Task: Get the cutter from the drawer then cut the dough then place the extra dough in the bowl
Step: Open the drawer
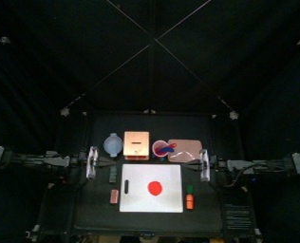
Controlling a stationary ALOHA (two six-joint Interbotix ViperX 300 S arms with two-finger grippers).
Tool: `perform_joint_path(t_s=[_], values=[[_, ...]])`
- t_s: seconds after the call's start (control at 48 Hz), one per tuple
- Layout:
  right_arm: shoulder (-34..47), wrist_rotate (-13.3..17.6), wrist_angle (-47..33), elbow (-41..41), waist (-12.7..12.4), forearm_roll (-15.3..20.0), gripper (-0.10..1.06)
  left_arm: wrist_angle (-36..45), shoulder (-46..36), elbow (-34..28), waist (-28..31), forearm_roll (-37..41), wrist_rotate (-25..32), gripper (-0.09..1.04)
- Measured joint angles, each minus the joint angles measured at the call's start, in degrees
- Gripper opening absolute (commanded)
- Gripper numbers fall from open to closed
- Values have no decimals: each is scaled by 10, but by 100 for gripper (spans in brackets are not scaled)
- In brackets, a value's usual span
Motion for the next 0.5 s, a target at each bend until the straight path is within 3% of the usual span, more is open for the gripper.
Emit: perform_joint_path(t_s=[0.125, 0.271, 0.5], values=[[27, -13, 0, 10, -23, -19, -2, -27, 34, 14, 0, -24, -6, 2], [129, -10, -25, -7, -75, -66, -2, -107, 103, 24, -6, -71, -6, 2], [342, -9, -137, -134, -149, -154, -2, -279, 241, 31, -35, -156, -18, 2]])
